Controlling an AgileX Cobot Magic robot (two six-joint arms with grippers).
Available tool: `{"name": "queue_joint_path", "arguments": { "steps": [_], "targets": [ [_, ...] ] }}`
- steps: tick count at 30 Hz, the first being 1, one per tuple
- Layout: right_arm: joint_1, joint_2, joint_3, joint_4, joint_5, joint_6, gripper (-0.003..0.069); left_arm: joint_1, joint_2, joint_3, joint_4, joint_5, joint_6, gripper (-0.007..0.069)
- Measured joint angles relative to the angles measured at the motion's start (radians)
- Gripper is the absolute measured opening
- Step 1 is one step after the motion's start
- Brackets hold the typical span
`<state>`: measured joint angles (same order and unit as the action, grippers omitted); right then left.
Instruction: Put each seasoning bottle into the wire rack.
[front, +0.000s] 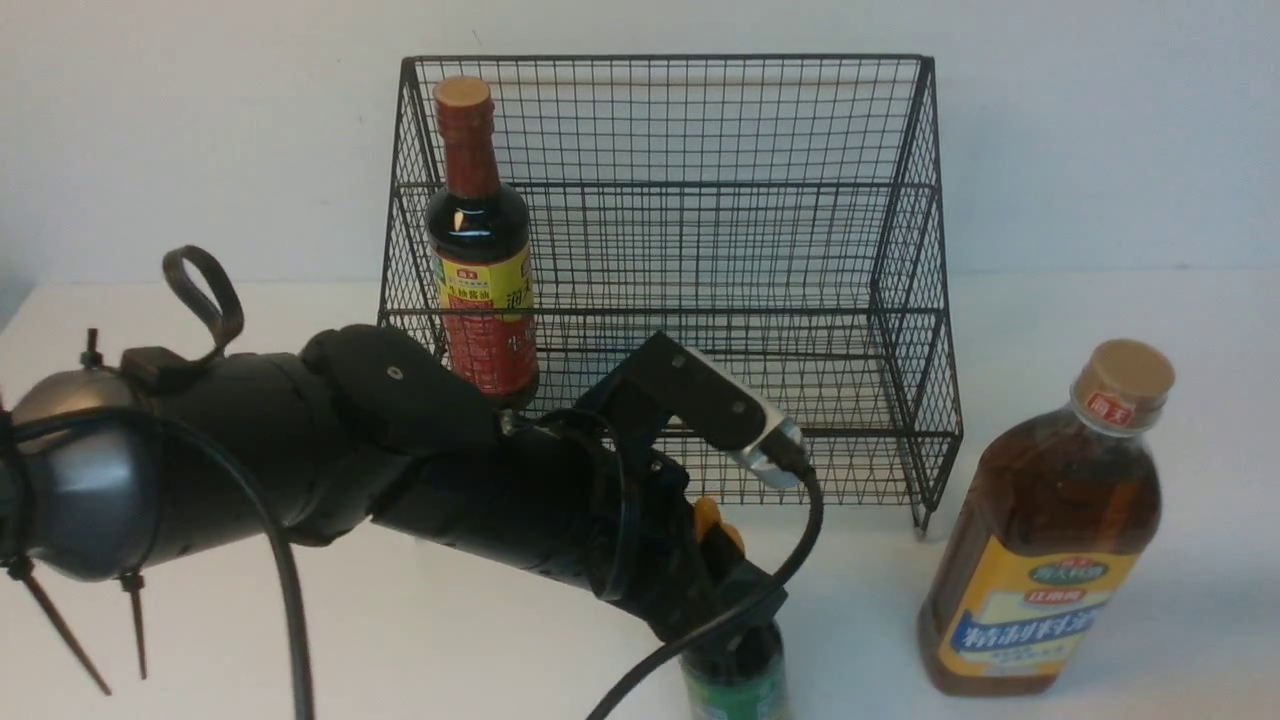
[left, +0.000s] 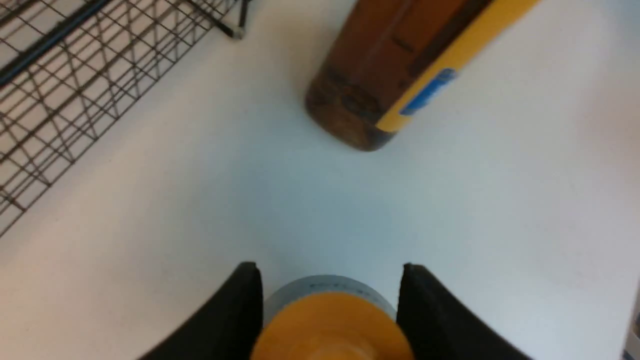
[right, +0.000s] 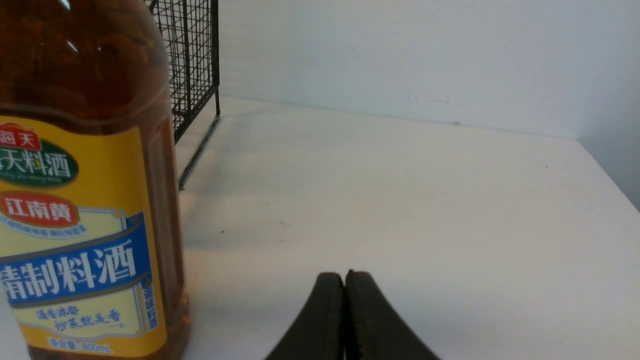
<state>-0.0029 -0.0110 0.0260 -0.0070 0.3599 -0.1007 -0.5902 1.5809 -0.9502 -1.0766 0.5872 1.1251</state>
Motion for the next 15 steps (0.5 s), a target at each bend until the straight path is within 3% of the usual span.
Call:
{"name": "queue_joint_path", "arguments": {
  "steps": [5, 10, 14, 15],
  "targets": [
    [0.000, 0.000, 0.000, 0.000, 0.000, 0.000, -0.0015, 0.000, -0.111, -0.099, 0.184, 0.090, -0.167, 0.0313],
    [0.000, 0.000, 0.000, 0.000, 0.000, 0.001, -0.0015, 0.000, -0.175, -0.380, 0.521, 0.225, -0.482, 0.0313],
    [0.000, 0.000, 0.000, 0.000, 0.000, 0.001, -0.0015, 0.000, -0.156, -0.565, 0.753, 0.221, -0.645, 0.0313],
    [0.000, 0.000, 0.000, 0.000, 0.000, 0.001, -0.0015, 0.000, -0.152, -0.579, 0.763, 0.219, -0.652, 0.0313]
  ]
}}
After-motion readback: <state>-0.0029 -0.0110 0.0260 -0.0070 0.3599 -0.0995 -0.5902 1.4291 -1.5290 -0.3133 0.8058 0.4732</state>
